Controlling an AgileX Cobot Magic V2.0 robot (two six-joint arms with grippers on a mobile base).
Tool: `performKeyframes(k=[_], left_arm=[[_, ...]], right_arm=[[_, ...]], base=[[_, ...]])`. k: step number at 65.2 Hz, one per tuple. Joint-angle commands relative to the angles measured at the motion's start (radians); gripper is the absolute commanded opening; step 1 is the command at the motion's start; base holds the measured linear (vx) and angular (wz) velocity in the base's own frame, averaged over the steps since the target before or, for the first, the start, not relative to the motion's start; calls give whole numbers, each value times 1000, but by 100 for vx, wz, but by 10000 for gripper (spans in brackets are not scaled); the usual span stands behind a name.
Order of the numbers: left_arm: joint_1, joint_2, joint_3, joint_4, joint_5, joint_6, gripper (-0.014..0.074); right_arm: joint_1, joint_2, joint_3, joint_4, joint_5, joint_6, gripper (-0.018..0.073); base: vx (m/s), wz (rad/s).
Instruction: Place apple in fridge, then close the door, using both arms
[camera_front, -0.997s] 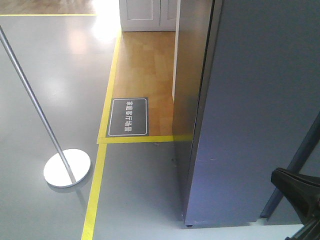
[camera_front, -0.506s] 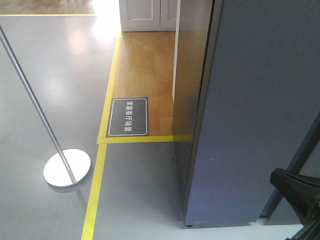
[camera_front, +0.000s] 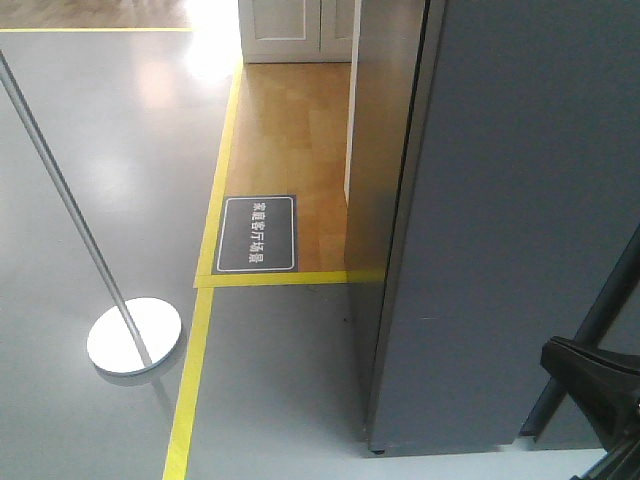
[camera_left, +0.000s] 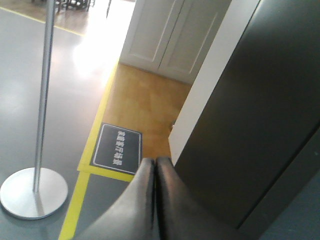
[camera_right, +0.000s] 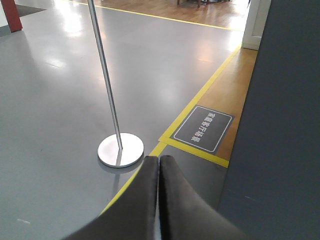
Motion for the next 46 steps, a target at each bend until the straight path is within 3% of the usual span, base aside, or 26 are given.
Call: performKeyframes(k=[1,20,32,46], left_arm=[[-6,-68,-15,-19,7,5,-6],[-6,-375,-15,-18,289,22,-6],[-6,-535,-15,-19,471,130,-6],[-10,-528,-15,-12,432,187,-6]], right_arm=[[-2,3,-27,38,-12,-8,-3],[-2,3,-27,38,-11,-8,-3],[-2,3,-27,38,-12,-8,-3],[-2,3,-27,38,-9,-8,-3]], base=[[0,0],[0,0],[0,0],[0,0]])
